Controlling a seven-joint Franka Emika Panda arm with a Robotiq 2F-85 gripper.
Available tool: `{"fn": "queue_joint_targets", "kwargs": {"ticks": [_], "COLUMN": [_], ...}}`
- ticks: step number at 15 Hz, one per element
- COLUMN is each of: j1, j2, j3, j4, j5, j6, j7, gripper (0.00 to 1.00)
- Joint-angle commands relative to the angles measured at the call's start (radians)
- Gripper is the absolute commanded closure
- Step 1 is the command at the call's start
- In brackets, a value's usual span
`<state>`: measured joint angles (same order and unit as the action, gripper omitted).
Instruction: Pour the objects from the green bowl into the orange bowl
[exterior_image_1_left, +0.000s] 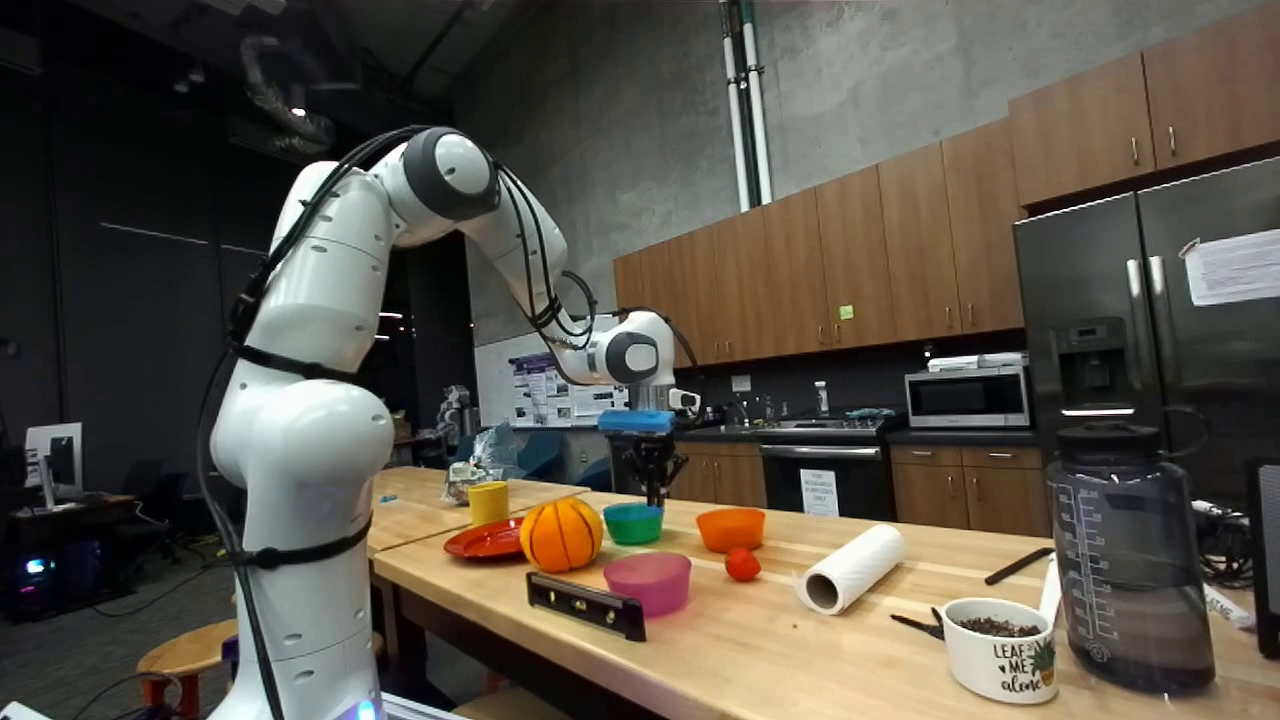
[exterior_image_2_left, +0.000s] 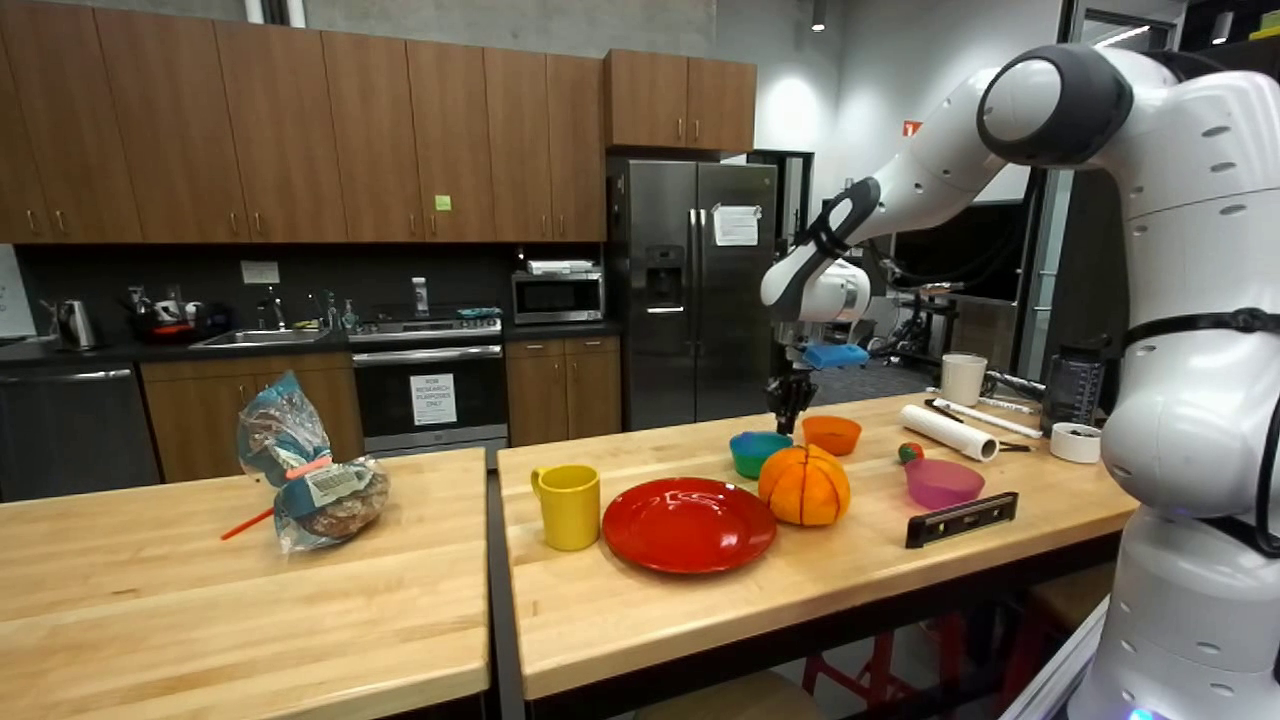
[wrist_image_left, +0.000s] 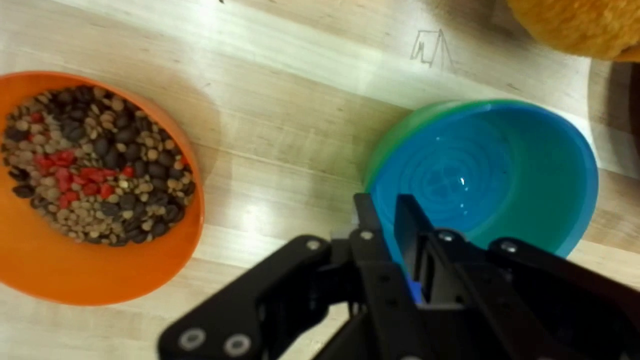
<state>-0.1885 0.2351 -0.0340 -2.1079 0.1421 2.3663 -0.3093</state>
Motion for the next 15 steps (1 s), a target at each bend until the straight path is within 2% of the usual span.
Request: {"fn": "queue_joint_targets", "kwargs": {"ticks": [1,8,10,15], "j1": [0.0,-0.007,-0.01,-0.016], "j2": [-0.012,-0.055,-0.074,-0.132], "j3": [-0.006,-0.022,-0.029,-0.05], "j4": [0.009,-0.01,-0.02,-0.056], "j5": [0.014,-0.006,-0.006,-0.006], "j6": [-0.001,-0.016,-0.007,0.009], "j7": [-0.038,-0.086,-0.101,-0.151], "gripper": [0.51,0.04,0.0,0.0]}}
